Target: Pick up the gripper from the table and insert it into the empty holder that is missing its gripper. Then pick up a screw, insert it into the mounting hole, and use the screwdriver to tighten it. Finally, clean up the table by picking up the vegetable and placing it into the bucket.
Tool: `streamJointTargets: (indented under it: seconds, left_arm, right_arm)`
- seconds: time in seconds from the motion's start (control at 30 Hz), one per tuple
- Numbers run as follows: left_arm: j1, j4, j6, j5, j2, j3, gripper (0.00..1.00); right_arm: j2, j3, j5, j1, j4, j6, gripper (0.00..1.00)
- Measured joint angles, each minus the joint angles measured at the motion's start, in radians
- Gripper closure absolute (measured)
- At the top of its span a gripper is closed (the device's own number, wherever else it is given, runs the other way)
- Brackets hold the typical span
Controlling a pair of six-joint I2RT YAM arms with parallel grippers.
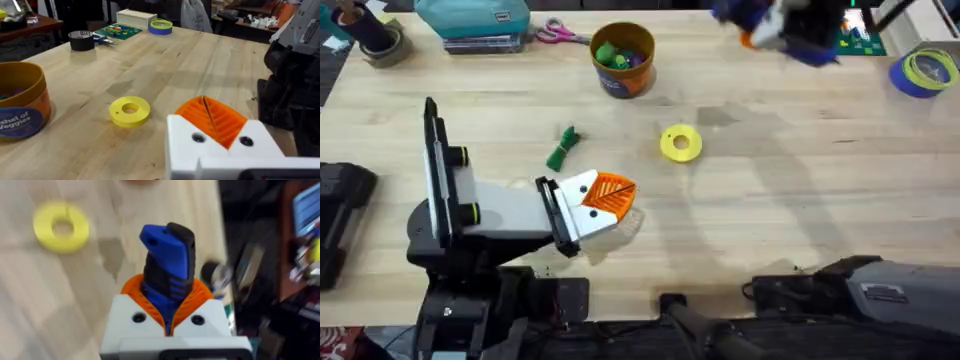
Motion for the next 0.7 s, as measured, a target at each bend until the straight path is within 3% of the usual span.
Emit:
streamJointTargets:
  seconds: [0.13,0.3,0.53,0.7]
  left_arm:
    - [0.0,0.0,0.0,0.0,0.0,0.0,0.99]
    - [0.0,0.0,0.0,0.0,0.0,0.0,0.99]
    - [0.0,0.0,0.0,0.0,0.0,0.0,0.99]
    - [0.0,0.0,0.0,0.0,0.0,0.0,0.99]
  right_arm:
    - [0.005,-0.151,0.012,-0.105,0.015,-0.106,0.981]
    - [0.018,-0.374,0.026,-0.204,0.146,-0.217,0.981]
    - [0.02,-0.608,0.029,-0.235,0.329,-0.299,0.981]
    - [0.058,-0.684,0.029,-0.235,0.377,-0.317,0.981]
